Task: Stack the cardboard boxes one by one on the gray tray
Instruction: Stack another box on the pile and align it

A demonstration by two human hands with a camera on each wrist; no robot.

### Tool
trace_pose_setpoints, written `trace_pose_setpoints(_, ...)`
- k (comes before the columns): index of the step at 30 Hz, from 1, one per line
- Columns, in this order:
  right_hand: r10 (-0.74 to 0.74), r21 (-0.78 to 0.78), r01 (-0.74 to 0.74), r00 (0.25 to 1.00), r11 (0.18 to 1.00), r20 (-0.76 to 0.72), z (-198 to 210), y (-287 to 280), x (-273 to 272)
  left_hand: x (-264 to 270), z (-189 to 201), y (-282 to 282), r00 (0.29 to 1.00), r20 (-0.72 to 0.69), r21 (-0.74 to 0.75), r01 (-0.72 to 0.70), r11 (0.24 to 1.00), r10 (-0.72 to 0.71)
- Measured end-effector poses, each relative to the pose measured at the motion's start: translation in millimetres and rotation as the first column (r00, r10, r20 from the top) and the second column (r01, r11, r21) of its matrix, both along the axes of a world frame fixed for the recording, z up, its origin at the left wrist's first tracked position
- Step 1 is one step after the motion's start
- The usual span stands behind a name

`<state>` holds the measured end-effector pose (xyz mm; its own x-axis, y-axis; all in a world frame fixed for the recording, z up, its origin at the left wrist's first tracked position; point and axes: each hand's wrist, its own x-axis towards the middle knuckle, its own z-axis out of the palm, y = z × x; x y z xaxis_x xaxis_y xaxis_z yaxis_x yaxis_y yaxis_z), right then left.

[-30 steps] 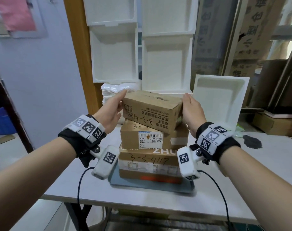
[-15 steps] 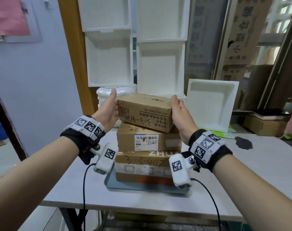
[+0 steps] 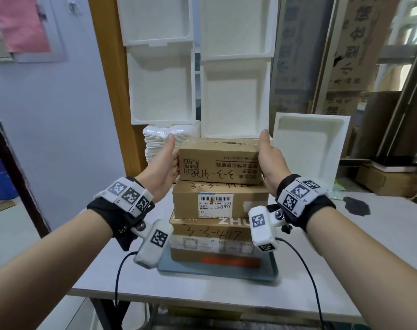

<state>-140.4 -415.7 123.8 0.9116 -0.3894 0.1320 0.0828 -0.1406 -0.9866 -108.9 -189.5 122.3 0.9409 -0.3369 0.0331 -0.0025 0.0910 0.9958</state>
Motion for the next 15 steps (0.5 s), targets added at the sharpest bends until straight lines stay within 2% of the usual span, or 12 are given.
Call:
trace_pose_setpoints(7,0.069,-0.2,-0.059,0.997,0.978,0.042,-11,5,-27,3,0,-10,1.0,-0.01,0.05,-0.025,0.998,0.026)
trace_pose_setpoints(15,0.093,-0.161,-0.089,0.995,0.983,0.019,-11,1,-16,-10,-6,-5,1.0,0.007,0.068,0.007,0.998,-0.008)
